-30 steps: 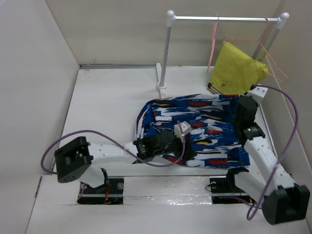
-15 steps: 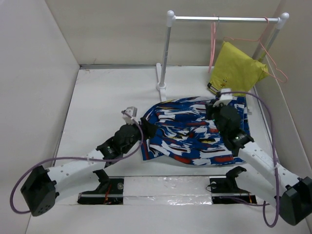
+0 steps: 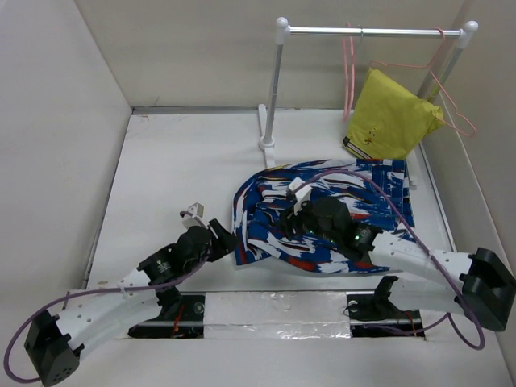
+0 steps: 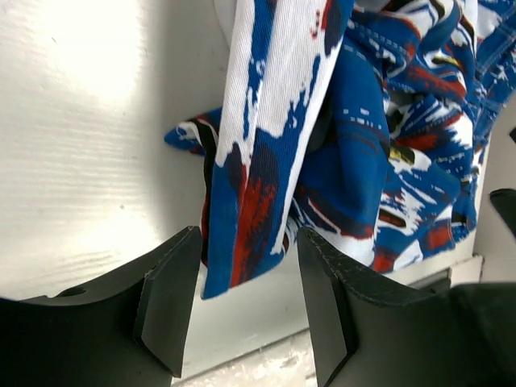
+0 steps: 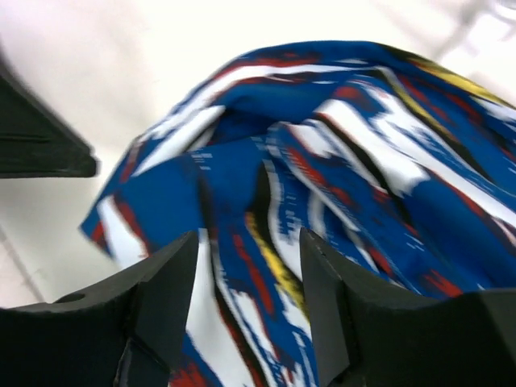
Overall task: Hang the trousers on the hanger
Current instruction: Flatten out the trousers at the center of the board.
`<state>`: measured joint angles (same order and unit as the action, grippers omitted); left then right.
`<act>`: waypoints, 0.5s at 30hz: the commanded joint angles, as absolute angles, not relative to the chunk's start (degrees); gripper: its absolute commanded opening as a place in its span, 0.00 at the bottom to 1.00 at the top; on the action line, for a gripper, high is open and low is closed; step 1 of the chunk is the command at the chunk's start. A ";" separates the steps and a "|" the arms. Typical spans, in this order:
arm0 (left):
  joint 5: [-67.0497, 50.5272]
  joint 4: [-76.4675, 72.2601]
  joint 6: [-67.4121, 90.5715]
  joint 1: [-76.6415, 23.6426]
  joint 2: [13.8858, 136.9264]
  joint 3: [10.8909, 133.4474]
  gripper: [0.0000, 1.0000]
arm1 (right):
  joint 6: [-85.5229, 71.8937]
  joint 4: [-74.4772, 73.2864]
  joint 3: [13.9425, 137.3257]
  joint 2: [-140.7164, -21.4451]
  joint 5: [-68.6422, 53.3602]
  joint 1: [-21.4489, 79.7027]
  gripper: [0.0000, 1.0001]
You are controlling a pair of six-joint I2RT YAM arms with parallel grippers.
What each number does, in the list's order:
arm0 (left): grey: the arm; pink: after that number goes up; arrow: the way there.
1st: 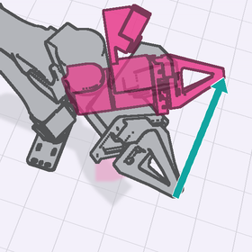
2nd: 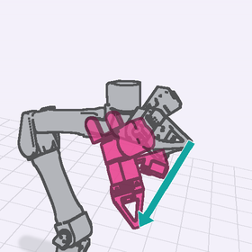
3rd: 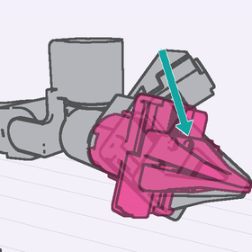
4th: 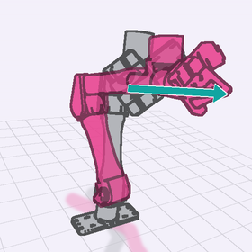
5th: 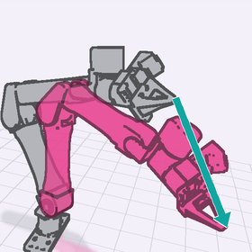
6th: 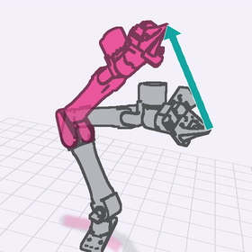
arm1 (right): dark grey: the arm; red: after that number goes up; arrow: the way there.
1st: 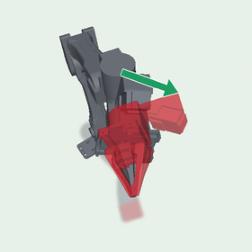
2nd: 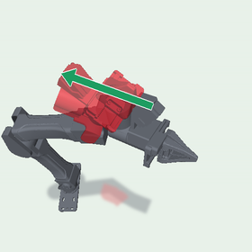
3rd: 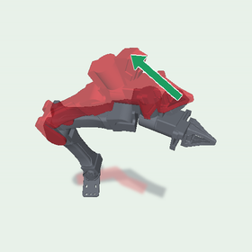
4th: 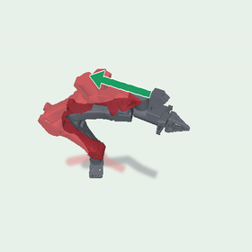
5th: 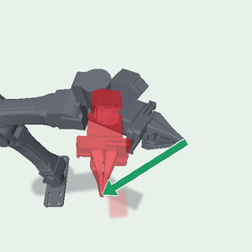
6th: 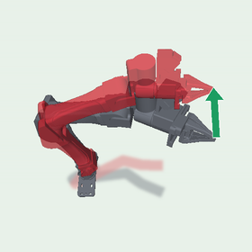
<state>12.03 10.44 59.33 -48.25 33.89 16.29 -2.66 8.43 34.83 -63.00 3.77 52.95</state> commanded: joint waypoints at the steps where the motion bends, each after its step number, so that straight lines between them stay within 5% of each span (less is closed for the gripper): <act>1: 6.44 9.96 60.39 -48.16 34.10 14.42 0.48 | -0.62 12.13 39.10 -66.35 -3.14 56.15 0.60; 6: 1.23 0.97 56.87 -48.16 41.56 13.53 0.47 | 3.33 8.62 44.29 -73.46 -4.13 62.04 0.77; 15: 9.83 -1.43 52.21 -48.16 48.43 19.68 0.01 | 3.87 9.40 43.42 -76.99 5.89 64.42 0.72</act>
<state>5.28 0.84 55.27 -48.27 48.53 14.83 2.85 7.62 42.70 -76.58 2.50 64.49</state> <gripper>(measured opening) 0.036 0.729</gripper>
